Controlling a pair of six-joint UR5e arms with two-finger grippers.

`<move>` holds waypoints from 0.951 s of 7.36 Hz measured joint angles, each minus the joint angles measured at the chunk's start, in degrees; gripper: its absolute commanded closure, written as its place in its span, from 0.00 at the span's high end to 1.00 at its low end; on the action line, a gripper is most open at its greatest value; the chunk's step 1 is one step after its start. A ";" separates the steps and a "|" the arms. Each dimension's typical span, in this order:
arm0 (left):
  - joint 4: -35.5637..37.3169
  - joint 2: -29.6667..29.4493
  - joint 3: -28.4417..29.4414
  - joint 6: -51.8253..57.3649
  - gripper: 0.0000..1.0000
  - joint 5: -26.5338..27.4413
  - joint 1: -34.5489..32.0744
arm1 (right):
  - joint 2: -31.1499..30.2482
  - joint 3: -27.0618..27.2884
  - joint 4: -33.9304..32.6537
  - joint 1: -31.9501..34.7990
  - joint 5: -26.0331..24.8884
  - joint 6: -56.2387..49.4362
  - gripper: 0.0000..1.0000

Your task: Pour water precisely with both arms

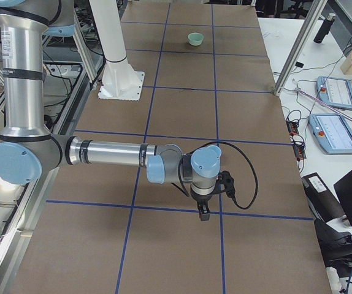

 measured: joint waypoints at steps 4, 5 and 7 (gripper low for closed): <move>-0.04 0.49 -0.27 -0.01 1.00 -0.16 -0.01 | 0.03 0.83 0.10 -2.11 -0.08 2.97 1.00; -0.04 0.49 -0.30 0.00 1.00 -0.16 -0.01 | 0.03 0.81 0.11 -2.18 -0.10 3.02 1.00; -0.04 0.48 -0.36 0.06 1.00 -0.12 -0.01 | 0.01 0.68 0.11 -2.22 -0.17 3.06 1.00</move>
